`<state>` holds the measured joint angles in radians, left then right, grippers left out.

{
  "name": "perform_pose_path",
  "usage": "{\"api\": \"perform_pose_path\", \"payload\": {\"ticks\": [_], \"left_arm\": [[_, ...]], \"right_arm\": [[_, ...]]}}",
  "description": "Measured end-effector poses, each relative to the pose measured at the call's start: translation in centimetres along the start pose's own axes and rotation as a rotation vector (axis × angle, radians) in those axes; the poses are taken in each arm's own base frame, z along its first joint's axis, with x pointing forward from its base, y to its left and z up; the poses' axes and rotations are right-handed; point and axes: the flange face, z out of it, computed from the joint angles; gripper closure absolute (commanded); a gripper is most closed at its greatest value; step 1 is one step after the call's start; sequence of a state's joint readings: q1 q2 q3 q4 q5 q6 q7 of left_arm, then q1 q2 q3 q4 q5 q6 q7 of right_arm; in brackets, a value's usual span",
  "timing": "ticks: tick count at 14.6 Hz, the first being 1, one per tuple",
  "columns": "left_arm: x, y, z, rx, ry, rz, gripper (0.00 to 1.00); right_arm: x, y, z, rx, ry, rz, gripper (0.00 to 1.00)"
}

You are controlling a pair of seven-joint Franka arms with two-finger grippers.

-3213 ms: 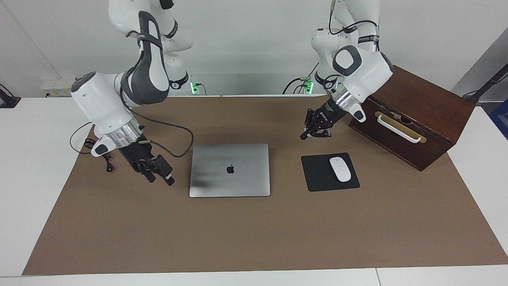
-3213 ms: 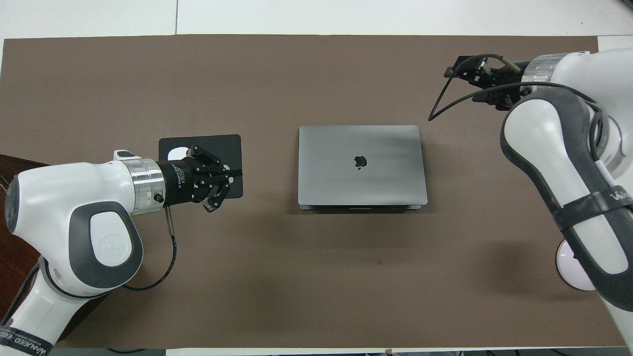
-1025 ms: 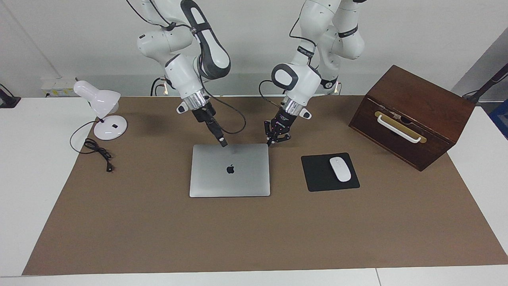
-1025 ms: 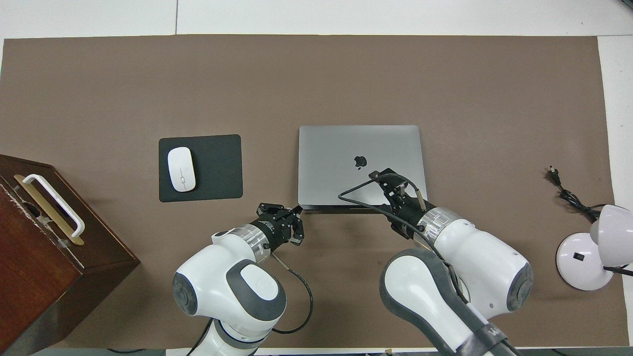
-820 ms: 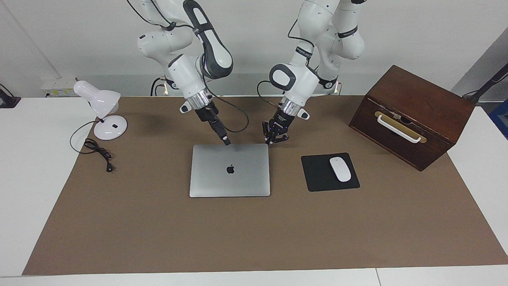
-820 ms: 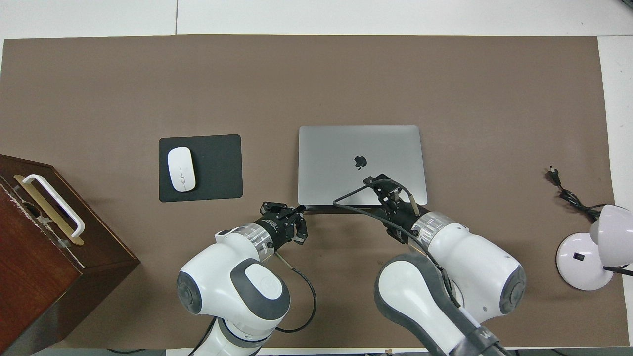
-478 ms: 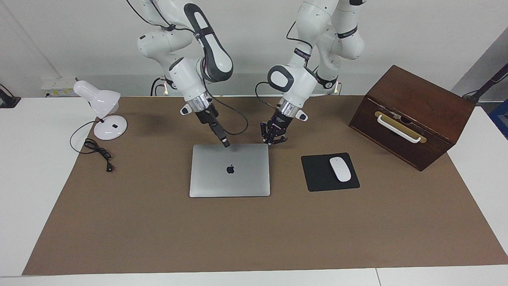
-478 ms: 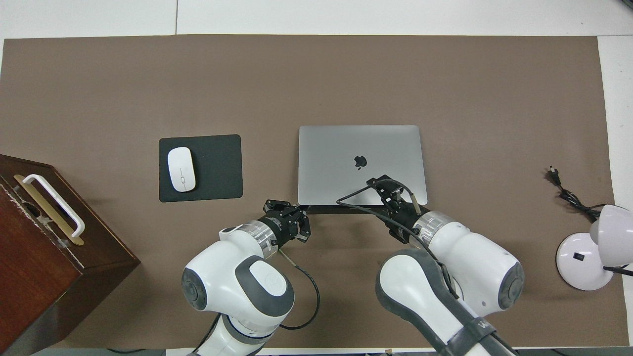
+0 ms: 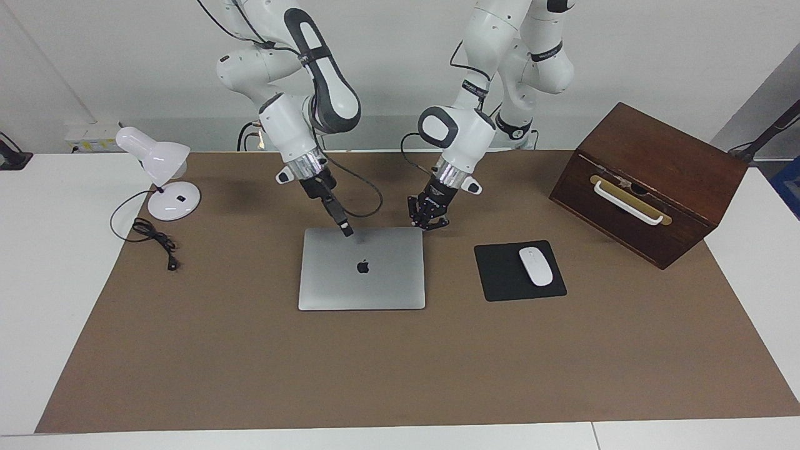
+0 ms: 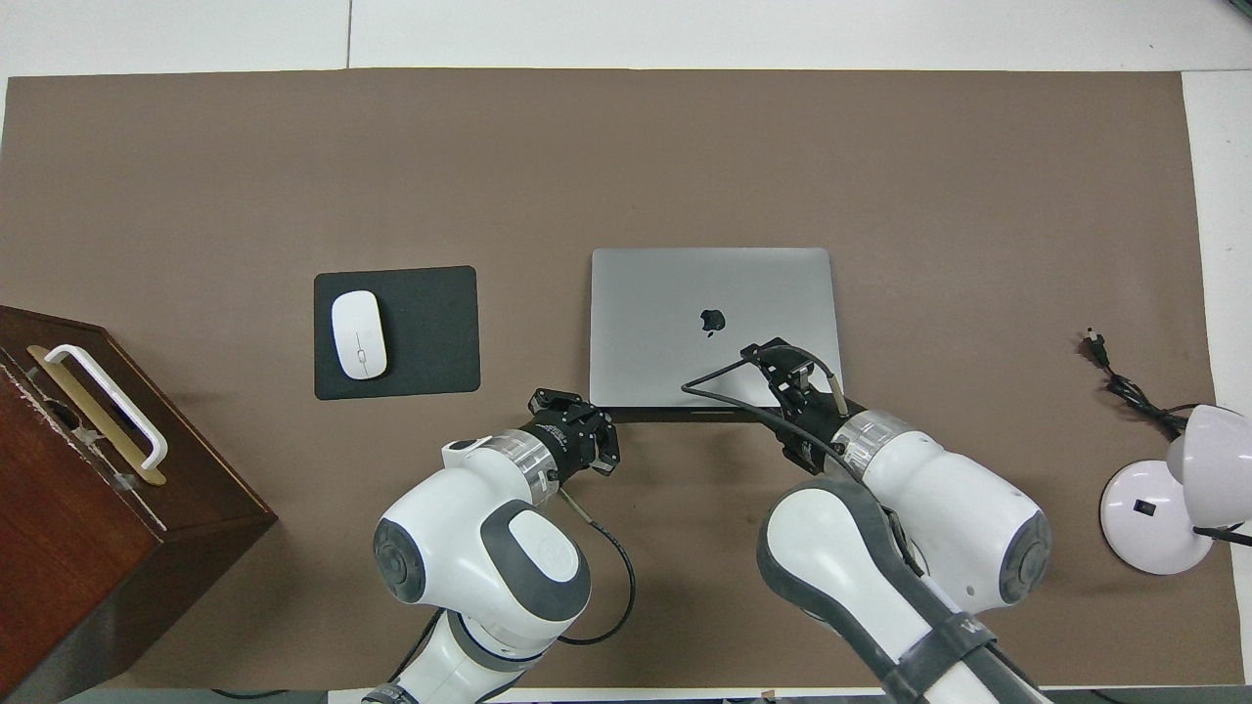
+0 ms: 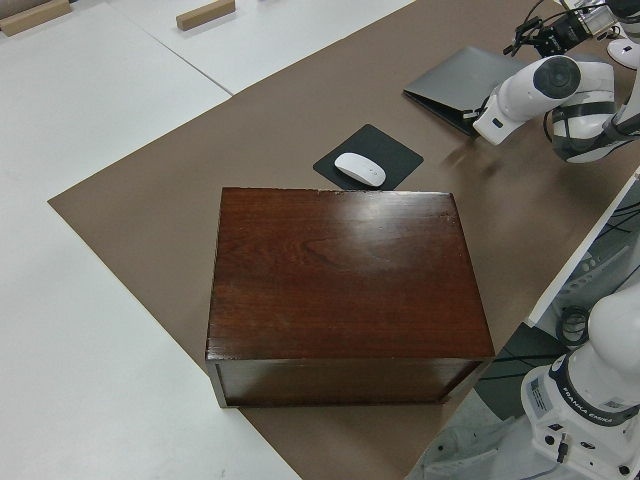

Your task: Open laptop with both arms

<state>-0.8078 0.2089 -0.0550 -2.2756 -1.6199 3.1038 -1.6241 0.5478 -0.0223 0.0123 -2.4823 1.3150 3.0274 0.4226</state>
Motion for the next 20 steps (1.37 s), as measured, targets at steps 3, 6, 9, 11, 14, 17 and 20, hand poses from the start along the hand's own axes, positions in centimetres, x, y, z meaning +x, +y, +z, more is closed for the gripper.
{"api": "perform_pose_path", "payload": {"ticks": [3,6,9,11,14,17,20], "left_arm": [[0.1,0.0,0.2,-0.001,0.005,0.006,1.00],[0.2,0.0,0.3,-0.002,0.008,0.007,1.00],[0.2,0.0,0.4,-0.002,0.009,0.007,1.00],[0.2,0.0,0.4,-0.003,0.009,0.007,1.00],[0.2,0.1,0.4,-0.004,0.009,0.006,1.00],[0.2,0.1,0.4,-0.004,0.009,0.010,1.00],[0.2,0.1,0.4,-0.005,0.010,0.022,1.00]], "right_arm": [[-0.4,0.1,0.3,-0.007,-0.009,-0.006,0.00],[-0.7,0.3,0.5,-0.014,-0.021,-0.009,0.00],[-1.4,0.4,0.6,-0.018,-0.036,-0.004,0.00],[-2.0,0.5,0.7,-0.019,-0.044,-0.004,0.00],[-2.0,0.5,0.8,-0.019,-0.045,-0.005,0.00],[-2.2,0.5,0.8,-0.020,-0.047,-0.007,0.00],[-2.3,0.6,0.9,-0.025,-0.059,-0.007,0.00]]}}
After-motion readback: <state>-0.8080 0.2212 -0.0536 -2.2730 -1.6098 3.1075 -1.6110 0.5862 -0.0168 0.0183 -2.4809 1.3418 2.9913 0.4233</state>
